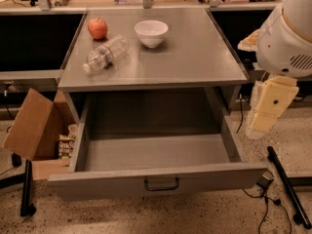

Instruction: Close top drawer

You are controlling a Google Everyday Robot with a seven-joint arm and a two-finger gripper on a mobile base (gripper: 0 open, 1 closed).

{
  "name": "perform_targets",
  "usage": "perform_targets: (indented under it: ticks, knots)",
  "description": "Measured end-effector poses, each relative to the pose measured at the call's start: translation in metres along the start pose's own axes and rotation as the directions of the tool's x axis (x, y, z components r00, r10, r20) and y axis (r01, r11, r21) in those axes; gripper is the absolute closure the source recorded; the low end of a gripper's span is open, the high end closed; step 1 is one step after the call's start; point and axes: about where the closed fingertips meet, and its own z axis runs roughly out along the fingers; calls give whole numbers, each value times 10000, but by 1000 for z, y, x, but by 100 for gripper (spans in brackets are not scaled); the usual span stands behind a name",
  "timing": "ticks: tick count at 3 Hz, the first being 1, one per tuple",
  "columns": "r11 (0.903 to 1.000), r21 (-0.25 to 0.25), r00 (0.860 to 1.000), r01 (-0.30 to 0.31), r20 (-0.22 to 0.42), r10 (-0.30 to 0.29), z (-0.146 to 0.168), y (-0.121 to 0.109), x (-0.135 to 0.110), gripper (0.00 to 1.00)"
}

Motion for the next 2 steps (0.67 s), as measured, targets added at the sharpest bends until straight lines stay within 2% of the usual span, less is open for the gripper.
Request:
perform_targets:
  ticks: [1, 2]
  knots:
    - [9987, -275, 9990, 427, -90, -430, 23, 11, 3, 0]
    - [9919, -701, 9940, 1057, -193, -1073, 61, 37, 2, 0]
